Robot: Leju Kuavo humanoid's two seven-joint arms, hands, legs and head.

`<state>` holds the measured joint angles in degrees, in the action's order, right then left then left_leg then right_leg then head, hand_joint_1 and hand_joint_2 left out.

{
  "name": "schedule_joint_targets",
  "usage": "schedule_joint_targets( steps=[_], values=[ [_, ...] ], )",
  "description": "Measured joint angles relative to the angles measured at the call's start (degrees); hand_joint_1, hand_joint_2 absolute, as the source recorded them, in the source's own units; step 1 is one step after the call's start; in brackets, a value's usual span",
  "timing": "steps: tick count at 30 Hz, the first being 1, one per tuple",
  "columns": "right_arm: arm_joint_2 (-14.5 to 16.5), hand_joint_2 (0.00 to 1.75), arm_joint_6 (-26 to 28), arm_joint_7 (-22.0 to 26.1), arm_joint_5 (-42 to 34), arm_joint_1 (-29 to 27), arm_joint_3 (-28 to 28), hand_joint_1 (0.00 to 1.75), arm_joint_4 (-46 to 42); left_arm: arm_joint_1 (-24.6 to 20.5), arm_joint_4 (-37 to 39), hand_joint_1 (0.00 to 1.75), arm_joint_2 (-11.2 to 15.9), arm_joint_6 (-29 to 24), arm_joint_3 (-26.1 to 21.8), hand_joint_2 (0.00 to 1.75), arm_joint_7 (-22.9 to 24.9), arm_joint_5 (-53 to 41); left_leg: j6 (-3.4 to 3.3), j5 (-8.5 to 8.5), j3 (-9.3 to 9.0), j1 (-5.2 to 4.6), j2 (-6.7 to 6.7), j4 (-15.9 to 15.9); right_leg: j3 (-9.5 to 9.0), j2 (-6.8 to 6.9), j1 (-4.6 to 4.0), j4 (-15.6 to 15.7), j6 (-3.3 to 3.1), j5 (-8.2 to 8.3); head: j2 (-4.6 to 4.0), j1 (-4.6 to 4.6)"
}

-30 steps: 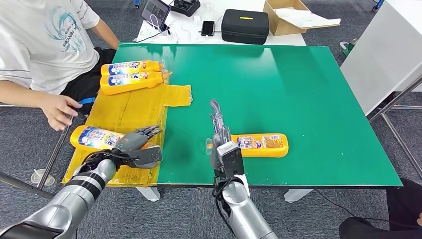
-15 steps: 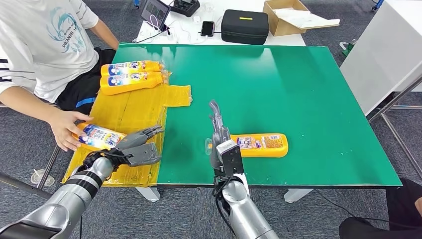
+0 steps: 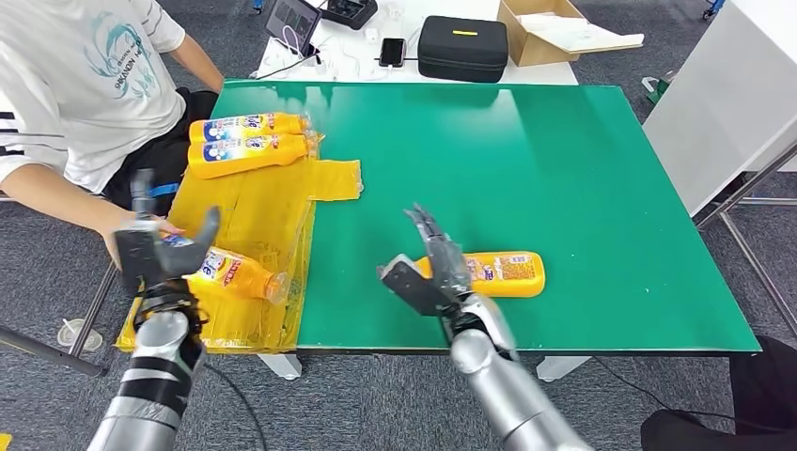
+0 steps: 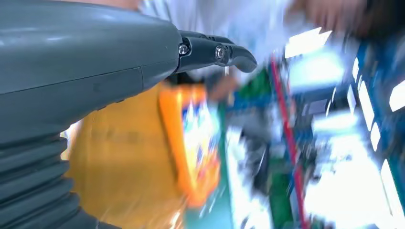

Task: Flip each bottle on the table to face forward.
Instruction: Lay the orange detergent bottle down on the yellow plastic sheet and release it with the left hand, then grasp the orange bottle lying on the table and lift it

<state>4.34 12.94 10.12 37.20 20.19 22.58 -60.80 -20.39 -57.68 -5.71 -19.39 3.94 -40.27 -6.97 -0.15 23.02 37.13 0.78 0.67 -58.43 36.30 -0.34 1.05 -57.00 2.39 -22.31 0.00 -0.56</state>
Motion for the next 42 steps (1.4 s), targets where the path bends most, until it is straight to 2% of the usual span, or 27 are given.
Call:
schedule_joint_targets(
  steps=[3,6,11,16,22,28,35,40,41,42],
  values=[
    [-5.75,1.75,-5.68,-3.01,1.97,1.27,-0.57,0.00,-0.41,3.63,-5.54,0.00,-0.55,-0.15,-2.31,1.75,0.01,0.37,-0.01,0.01,0.04,0.00,0.10,0.00,0.00,0.02,0.00,0.00,0.01,-0.01,0.00,0.01],
    [-9.99,1.75,-8.03,-4.00,2.67,2.32,-1.14,0.00,-1.15,6.18,-8.92,0.00,-0.99,0.13,-3.15,1.75,0.01,0.37,-0.01,0.01,0.06,0.01,0.12,0.00,0.01,0.01,-0.01,0.00,0.01,0.00,0.00,0.01],
    [-14.21,1.75,-9.98,-5.12,2.84,2.89,-1.29,0.00,-2.65,7.73,-11.88,0.00,-1.72,0.36,-3.43,1.75,0.02,0.31,-0.01,0.01,0.05,0.03,0.11,0.00,0.02,0.02,-0.02,0.00,0.01,0.00,0.00,-0.01],
    [-17.10,1.75,-13.22,-5.49,1.83,2.47,-1.29,0.00,-4.80,8.25,-12.29,0.00,-2.29,0.78,-3.37,1.75,0.03,-0.07,-0.01,0.01,0.04,0.04,0.11,0.00,0.02,0.01,-0.03,0.00,0.01,0.00,0.00,0.01],
    [-19.69,1.75,-21.49,-4.65,-0.56,2.53,-0.50,0.00,-4.07,8.04,-11.62,0.00,-2.50,1.92,-3.17,1.75,0.05,-0.37,-0.02,0.01,0.06,0.02,0.11,0.00,0.02,0.01,-0.02,0.00,0.01,0.00,0.00,-0.01],
    [-21.53,1.75,-27.47,-2.76,-2.32,4.97,2.09,0.00,-0.12,6.83,-9.74,0.00,-2.94,2.69,-2.85,1.75,0.06,-0.28,-0.02,0.01,0.04,0.03,0.10,0.00,0.02,0.01,-0.03,0.00,0.01,0.00,0.00,-0.01],
    [-22.28,1.75,-28.90,-2.54,-2.34,7.58,4.71,0.00,3.42,5.73,-7.74,0.00,-3.31,3.10,-2.43,1.75,0.08,-0.19,-0.02,0.01,0.03,0.03,0.09,0.00,0.01,0.01,-0.03,0.00,0.01,0.00,0.01,-0.01],
    [-21.96,1.75,-27.60,-4.57,0.04,10.03,7.74,0.00,7.27,4.93,-6.03,0.00,-3.59,3.53,-1.98,1.75,0.09,0.16,-0.02,0.00,0.03,0.03,0.10,0.00,0.00,0.01,-0.03,0.00,0.01,0.00,0.01,0.00],
    [-21.92,1.75,-27.38,-4.91,0.49,10.54,8.37,0.10,8.02,4.89,-5.75,0.00,-3.67,3.64,-1.92,1.75,0.09,0.40,-0.02,0.00,0.03,0.03,0.10,0.00,0.00,0.01,-0.03,0.00,0.01,0.00,0.01,0.00],
    [-21.98,1.75,-27.45,-5.17,0.82,11.05,8.95,0.47,8.63,4.87,-5.53,0.00,-3.76,3.77,-1.89,1.75,0.09,0.67,-0.02,0.00,0.02,0.03,0.10,-0.01,-0.01,0.01,-0.03,0.00,0.01,0.00,0.01,0.01]
  ],
)
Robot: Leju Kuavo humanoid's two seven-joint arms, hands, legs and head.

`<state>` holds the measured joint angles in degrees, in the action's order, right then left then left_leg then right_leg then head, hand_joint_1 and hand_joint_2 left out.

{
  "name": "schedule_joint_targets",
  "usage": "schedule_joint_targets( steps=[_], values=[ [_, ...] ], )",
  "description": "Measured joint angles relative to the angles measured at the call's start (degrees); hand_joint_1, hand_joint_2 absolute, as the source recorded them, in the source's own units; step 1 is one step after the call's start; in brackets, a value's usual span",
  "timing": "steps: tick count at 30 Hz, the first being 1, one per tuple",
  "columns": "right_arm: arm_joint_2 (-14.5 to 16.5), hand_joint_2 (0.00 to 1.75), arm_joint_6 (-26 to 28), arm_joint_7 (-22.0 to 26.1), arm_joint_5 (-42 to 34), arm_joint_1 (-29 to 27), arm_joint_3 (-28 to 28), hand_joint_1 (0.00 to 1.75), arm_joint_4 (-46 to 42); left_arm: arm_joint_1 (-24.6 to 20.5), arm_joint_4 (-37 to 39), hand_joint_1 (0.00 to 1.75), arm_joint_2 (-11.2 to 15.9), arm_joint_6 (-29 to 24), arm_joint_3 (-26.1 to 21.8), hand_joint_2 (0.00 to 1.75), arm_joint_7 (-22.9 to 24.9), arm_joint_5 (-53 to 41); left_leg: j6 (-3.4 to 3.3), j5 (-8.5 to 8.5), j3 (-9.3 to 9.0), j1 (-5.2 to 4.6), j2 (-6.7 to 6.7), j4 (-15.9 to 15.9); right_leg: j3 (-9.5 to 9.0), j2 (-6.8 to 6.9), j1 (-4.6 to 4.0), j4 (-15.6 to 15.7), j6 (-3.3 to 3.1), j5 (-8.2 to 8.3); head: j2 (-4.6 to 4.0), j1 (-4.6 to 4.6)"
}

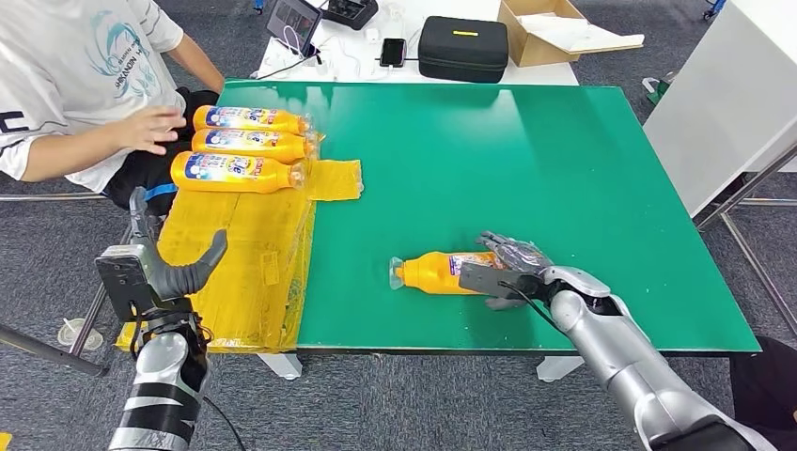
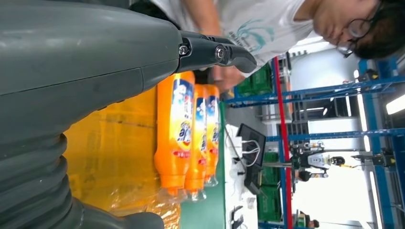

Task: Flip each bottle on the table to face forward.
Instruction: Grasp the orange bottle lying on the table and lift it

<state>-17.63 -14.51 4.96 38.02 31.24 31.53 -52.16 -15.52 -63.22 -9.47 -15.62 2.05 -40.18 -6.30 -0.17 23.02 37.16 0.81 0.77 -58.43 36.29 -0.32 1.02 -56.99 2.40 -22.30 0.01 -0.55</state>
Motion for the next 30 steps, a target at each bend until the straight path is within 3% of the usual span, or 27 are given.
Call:
schedule_joint_targets(
  steps=[3,5,16,21,23,25,30],
  values=[
    [-0.72,1.75,-1.47,-0.62,0.36,1.54,1.76,1.59,1.08,-0.06,0.52,0.00,-0.28,0.61,-0.01,1.75,0.01,0.73,0.00,0.00,0.00,-0.01,0.01,-0.01,-0.01,0.00,0.01,0.00,0.00,0.00,-0.01,-0.02],
    [-1.37,1.75,-2.34,-1.01,0.36,2.30,2.83,1.75,1.26,-0.09,0.80,0.00,-0.46,1.02,-0.02,1.75,0.01,1.01,-0.01,-0.01,0.00,-0.01,0.02,-0.01,-0.01,0.01,0.01,0.00,0.01,0.01,-0.01,-0.01],
    [-3.23,1.75,-2.77,-1.53,-0.03,3.49,5.79,1.75,1.39,-0.28,1.66,0.00,-1.36,1.76,-0.09,1.75,0.01,1.56,0.00,0.00,0.00,0.00,0.00,-0.01,0.00,0.00,0.00,0.00,0.01,0.00,-0.01,-0.02],
    [-3.46,1.75,0.88,-1.51,-2.61,2.61,5.93,1.75,1.02,-0.28,1.68,0.00,-1.65,2.34,-0.18,1.75,0.01,1.71,0.00,0.00,0.00,0.00,0.01,-0.01,-0.01,0.01,0.00,0.00,0.01,0.00,-0.01,-0.02],
    [-2.85,1.75,6.72,-0.59,-4.46,0.63,4.95,1.75,-0.22,-0.29,1.84,0.00,-1.90,3.55,-0.29,1.75,0.01,1.99,0.00,0.00,0.03,0.00,0.05,-0.01,-0.01,0.02,-0.01,0.00,0.01,0.00,-0.01,-0.01],
    [-0.87,1.75,16.13,1.68,-4.97,-2.75,2.40,1.75,-2.74,-0.35,2.43,0.00,-2.32,6.07,-0.53,1.75,0.02,2.73,0.00,0.01,0.07,0.01,0.08,0.00,0.01,0.02,-0.02,-0.01,0.01,0.00,-0.01,-0.01],
    [8.83,1.75,37.97,11.23,-2.92,-11.67,-7.48,1.75,-13.50,-0.65,4.08,0.00,-4.22,15.20,-1.53,1.75,3.02,7.90,0.04,0.02,0.14,0.09,0.03,0.00,0.18,0.00,-0.08,-0.01,-0.02,-0.03,-0.01,-0.04]
  ],
)
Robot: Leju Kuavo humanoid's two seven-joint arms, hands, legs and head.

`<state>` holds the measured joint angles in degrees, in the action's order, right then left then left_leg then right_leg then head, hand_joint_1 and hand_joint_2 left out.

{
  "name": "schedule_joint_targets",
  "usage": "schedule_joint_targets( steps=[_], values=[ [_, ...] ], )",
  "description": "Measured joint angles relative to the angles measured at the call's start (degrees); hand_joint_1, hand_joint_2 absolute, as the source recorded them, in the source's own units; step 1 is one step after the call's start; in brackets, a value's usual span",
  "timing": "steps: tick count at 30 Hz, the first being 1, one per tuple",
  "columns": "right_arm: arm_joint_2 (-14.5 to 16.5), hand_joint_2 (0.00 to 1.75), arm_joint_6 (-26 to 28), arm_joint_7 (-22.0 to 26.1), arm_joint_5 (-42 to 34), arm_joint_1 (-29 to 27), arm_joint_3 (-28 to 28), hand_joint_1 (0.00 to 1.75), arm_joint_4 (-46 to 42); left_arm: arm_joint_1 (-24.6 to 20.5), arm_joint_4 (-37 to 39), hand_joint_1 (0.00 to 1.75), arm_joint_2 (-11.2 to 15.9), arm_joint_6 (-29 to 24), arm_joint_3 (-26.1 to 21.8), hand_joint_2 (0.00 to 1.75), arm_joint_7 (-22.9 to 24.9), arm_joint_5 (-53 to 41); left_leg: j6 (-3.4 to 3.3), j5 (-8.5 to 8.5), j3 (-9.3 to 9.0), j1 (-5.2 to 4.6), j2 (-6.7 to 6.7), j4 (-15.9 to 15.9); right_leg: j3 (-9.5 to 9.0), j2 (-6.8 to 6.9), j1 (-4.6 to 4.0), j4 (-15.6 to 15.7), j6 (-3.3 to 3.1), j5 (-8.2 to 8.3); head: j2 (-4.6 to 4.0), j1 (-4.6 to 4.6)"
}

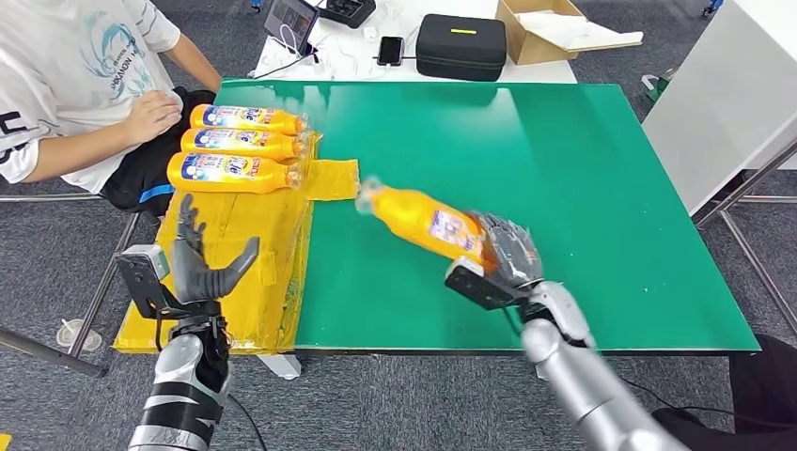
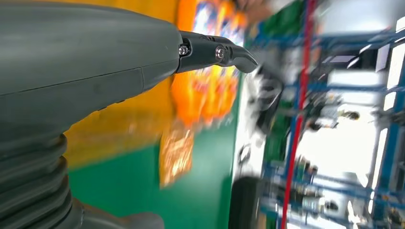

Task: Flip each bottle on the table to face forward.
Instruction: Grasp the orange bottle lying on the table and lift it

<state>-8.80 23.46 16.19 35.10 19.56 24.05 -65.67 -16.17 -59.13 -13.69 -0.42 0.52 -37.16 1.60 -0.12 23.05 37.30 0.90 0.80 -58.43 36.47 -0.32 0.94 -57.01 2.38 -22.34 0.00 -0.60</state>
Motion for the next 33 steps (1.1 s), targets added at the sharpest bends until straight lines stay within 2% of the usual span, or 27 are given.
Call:
schedule_joint_targets(
  steps=[3,6,11,16,19,27,33],
  values=[
    [5.21,1.75,7.91,5.67,-1.35,-3.96,-5.71,1.75,-6.46,0.01,0.11,0.00,-1.01,5.63,0.05,1.75,3.54,4.90,0.03,-0.02,0.11,0.09,0.12,0.00,0.05,0.12,-0.08,0.00,-0.04,-0.05,0.00,0.02],
    [8.85,1.75,11.43,10.20,-4.43,-7.02,-10.69,1.75,-10.58,0.03,0.09,0.00,-1.53,9.29,0.70,1.75,5.76,7.74,0.01,-0.01,0.16,0.08,0.12,0.00,0.05,0.15,-0.02,0.00,-0.02,-0.04,0.00,0.03],
    [12.32,1.75,11.31,14.92,-9.02,-10.17,-16.46,1.75,-12.79,0.38,-0.13,0.00,-1.71,14.46,3.07,1.75,8.23,11.94,-0.01,0.00,0.16,-0.08,0.11,0.00,0.05,0.14,0.08,0.01,0.00,-0.02,0.00,0.04],
    [14.53,1.75,7.51,17.49,-11.88,-11.40,-19.32,1.75,-12.03,1.37,-0.96,0.00,-1.57,20.93,5.78,1.75,10.22,17.01,-0.01,0.00,0.15,-0.05,0.10,0.00,0.08,0.14,0.05,0.00,0.00,-0.02,0.00,0.02],
    [15.86,1.75,4.42,19.00,-13.02,-11.85,-19.86,1.75,-9.78,1.97,-1.75,0.00,-1.39,24.72,7.80,1.75,11.16,19.60,0.00,0.01,0.15,-0.03,0.09,0.01,0.09,0.13,0.03,0.00,-0.01,-0.02,0.00,0.02],
    [19.11,1.75,0.22,20.44,-12.16,-11.96,-19.26,1.75,-2.99,2.42,-2.41,0.00,-0.87,27.75,11.21,1.75,12.30,21.82,0.00,0.01,0.18,-0.02,0.08,0.02,0.10,0.13,0.03,0.00,-0.01,-0.03,0.01,0.03],
    [23.41,1.75,2.57,21.88,-8.29,-9.19,-13.87,1.75,8.13,1.36,-0.48,0.00,-0.79,27.44,14.33,1.75,11.74,20.08,0.02,-0.02,0.17,-0.01,0.05,0.02,0.13,0.12,0.02,0.00,-0.02,-0.02,0.00,0.03]
  ],
)
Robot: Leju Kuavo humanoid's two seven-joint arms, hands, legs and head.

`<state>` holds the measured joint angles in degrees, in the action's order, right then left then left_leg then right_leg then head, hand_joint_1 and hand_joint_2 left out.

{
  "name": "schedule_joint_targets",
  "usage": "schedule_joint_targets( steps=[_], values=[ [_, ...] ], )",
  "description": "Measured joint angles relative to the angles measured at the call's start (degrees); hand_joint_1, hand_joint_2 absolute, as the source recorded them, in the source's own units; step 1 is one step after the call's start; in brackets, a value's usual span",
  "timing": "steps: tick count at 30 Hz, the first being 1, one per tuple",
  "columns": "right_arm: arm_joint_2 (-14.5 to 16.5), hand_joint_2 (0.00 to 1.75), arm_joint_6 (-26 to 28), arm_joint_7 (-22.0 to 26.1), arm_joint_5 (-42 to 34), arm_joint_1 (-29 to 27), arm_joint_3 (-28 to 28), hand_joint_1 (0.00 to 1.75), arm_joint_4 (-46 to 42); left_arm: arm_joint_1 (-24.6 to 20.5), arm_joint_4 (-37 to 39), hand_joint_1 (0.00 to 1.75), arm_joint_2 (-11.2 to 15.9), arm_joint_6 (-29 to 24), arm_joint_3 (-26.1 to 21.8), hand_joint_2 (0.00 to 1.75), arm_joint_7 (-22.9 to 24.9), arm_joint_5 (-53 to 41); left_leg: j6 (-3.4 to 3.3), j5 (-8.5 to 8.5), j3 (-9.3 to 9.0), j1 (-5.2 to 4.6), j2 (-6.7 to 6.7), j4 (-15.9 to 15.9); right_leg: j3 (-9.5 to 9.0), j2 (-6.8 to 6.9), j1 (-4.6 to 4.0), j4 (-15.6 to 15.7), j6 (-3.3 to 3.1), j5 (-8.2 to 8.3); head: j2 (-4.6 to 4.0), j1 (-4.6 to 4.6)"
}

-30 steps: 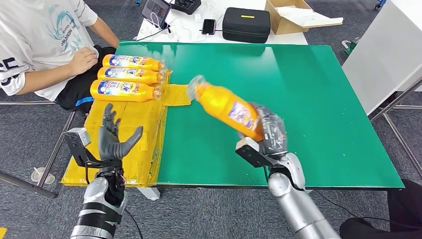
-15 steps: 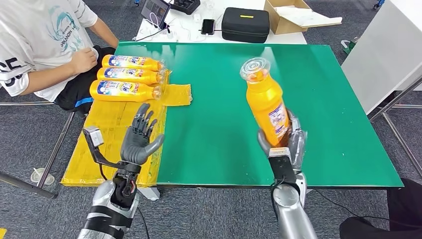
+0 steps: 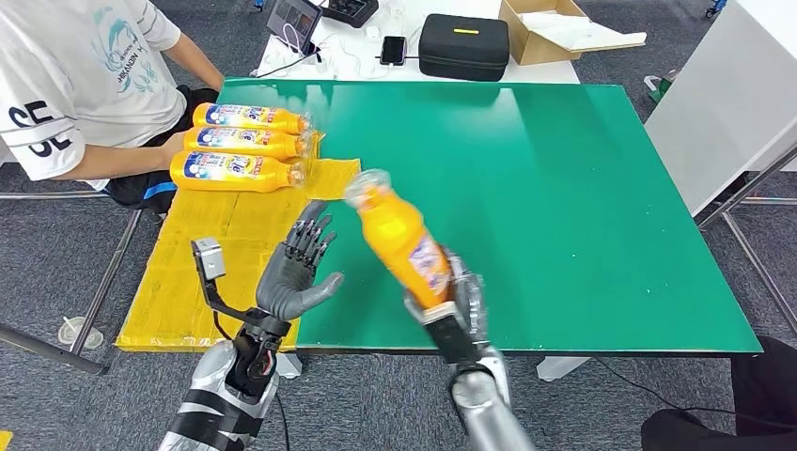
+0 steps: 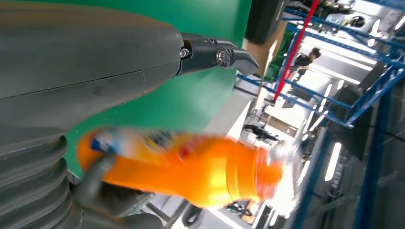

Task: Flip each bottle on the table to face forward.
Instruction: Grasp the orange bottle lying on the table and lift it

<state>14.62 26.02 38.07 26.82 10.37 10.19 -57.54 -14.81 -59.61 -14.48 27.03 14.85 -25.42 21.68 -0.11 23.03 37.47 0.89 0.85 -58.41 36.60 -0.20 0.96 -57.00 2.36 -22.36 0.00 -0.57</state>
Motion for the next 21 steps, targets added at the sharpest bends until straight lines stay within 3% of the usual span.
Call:
schedule_joint_targets(
  steps=[5,21],
  values=[
    [1.79,1.75,1.44,0.07,0.91,1.90,2.92,1.75,5.25,-0.70,1.49,0.00,0.03,-0.27,1.29,1.75,-0.14,-0.57,0.00,-0.01,0.01,0.00,0.01,0.00,0.00,0.01,0.01,0.00,0.00,0.00,0.00,0.01],
    [2.41,1.75,1.74,0.06,1.46,3.08,4.49,1.75,9.46,-1.26,3.19,0.00,0.21,-0.58,1.93,1.75,-0.08,-0.85,0.00,0.01,0.01,-0.01,0.01,0.00,0.01,0.00,0.01,0.00,0.00,0.00,0.01,0.02]
  ],
)
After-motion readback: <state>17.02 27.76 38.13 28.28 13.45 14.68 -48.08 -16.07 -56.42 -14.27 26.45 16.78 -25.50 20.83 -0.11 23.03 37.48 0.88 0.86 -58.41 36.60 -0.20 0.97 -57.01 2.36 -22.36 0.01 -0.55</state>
